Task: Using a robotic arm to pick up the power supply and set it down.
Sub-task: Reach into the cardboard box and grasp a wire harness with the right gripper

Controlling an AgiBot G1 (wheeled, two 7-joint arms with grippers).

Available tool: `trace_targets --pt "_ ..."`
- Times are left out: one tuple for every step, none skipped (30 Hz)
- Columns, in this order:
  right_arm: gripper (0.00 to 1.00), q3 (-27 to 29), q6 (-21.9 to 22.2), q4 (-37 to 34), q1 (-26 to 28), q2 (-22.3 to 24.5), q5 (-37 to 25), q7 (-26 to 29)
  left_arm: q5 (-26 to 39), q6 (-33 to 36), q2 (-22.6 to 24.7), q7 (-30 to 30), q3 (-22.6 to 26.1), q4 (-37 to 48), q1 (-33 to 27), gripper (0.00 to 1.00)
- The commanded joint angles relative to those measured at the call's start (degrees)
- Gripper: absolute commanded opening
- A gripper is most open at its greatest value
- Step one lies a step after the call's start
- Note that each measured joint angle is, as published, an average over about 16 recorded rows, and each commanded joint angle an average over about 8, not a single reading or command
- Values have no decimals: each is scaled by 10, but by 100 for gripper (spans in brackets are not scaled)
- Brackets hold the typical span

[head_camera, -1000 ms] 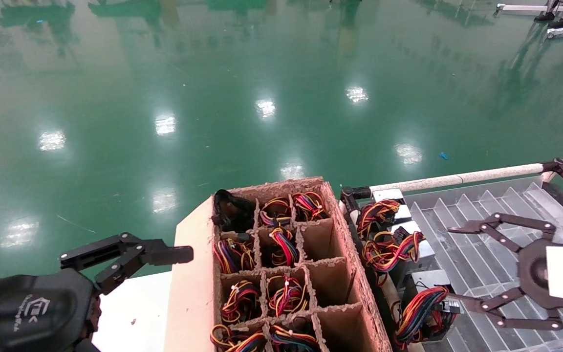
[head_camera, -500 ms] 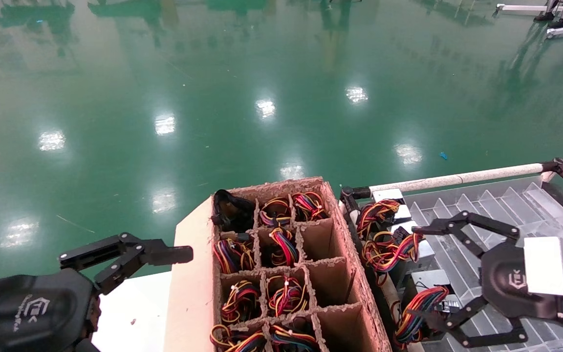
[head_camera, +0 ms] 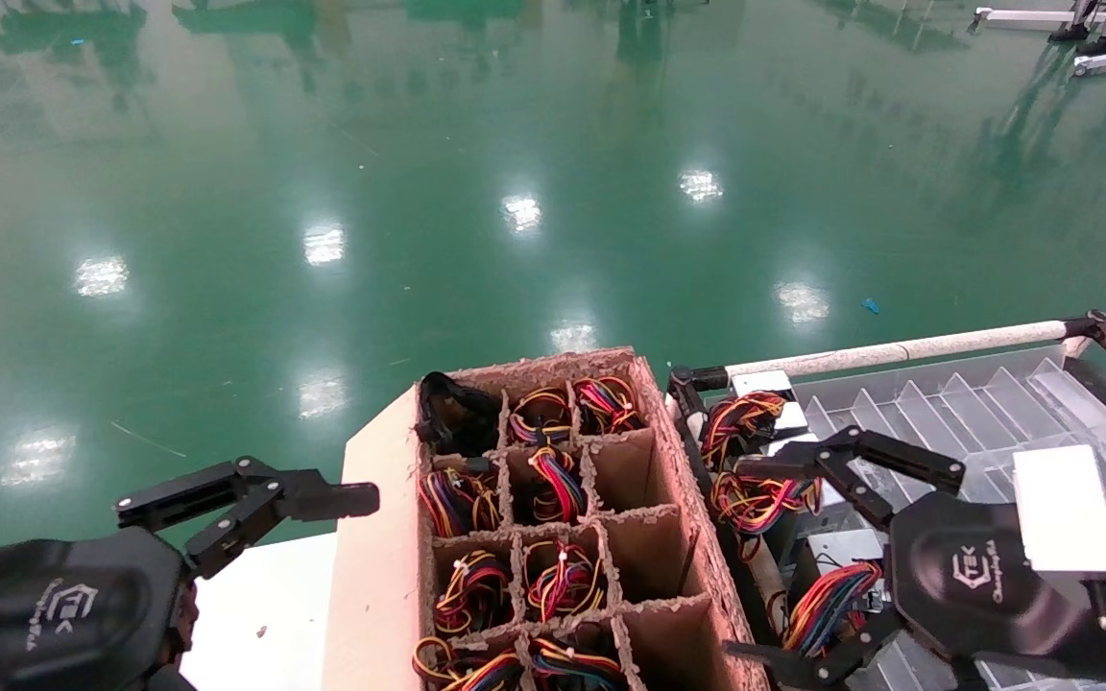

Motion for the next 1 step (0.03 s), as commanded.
trace_targets --pt "100 3 -2 9 -8 -6 18 22 0 0 0 0 0 0 0 100"
